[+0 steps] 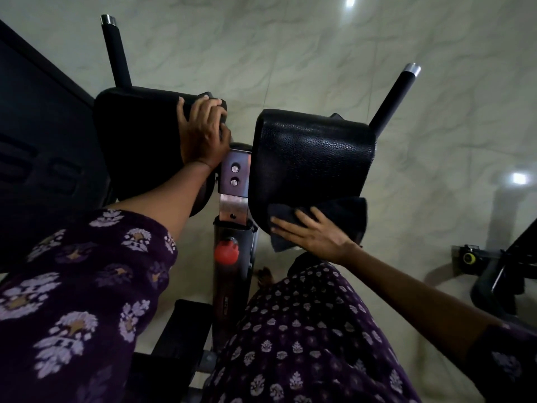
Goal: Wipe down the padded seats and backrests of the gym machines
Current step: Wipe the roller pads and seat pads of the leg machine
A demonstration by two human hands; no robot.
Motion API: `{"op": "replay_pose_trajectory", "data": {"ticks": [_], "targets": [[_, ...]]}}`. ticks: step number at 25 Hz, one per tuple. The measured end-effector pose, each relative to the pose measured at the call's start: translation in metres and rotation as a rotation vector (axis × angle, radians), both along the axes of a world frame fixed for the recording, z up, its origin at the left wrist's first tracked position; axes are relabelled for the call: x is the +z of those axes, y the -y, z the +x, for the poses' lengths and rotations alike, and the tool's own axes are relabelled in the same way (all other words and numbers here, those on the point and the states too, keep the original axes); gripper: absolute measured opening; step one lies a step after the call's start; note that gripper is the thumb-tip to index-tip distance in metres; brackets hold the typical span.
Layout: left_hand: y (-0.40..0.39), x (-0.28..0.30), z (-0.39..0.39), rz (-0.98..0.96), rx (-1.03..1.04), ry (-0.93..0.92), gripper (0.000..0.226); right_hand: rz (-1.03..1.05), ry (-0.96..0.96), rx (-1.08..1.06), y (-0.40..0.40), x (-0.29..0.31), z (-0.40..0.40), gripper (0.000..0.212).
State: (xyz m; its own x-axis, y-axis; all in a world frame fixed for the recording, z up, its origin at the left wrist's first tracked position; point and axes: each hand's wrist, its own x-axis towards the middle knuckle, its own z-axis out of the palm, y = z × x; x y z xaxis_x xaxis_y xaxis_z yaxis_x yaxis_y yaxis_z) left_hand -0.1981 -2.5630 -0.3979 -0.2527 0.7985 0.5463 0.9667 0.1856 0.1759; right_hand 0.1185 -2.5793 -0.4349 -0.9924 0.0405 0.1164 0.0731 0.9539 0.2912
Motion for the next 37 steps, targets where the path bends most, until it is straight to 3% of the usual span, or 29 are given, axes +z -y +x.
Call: {"op": "replay_pose_trajectory", "data": {"ticks": [5, 10, 12, 16, 20, 25, 28, 31, 37], "targets": [[0.0, -0.001, 0.001, 0.007, -0.003, -0.013, 0.016, 0.016, -0.002, -0.117, -0.01, -0.007, 0.066, 0.045], [0.0, -0.002, -0.002, 0.007, 0.003, -0.021, 0.016, 0.03, -0.01, 0.033, 0.009, -0.021, 0.02, 0.065], [0.0, -0.002, -0.002, 0.003, 0.0, -0.027, 0.016, -0.024, -0.035, 0.049, 0.014, -0.014, -0.016, 0.06], [0.002, -0.002, -0.003, -0.015, 0.0, -0.028, 0.016, -0.116, -0.253, -0.319, -0.024, 0.031, -0.066, 0.046], [0.002, -0.003, -0.001, 0.0, -0.001, -0.021, 0.015, -0.102, -0.314, -0.485, -0.03, 0.032, -0.012, 0.047], [0.001, -0.003, -0.001, 0.007, -0.002, -0.031, 0.014, -0.038, -0.089, -0.286, 0.012, -0.002, 0.006, 0.076], [0.002, -0.004, -0.001, 0.016, -0.005, -0.034, 0.014, -0.089, -0.128, -0.193, 0.003, 0.008, -0.046, 0.057], [0.002, -0.003, -0.001, -0.002, -0.003, -0.044, 0.015, -0.107, -0.253, -0.362, -0.03, 0.036, -0.08, 0.049], [0.002, -0.003, -0.001, 0.005, 0.005, -0.069, 0.016, -0.218, -0.417, -0.703, -0.043, 0.055, -0.055, 0.053]]}}
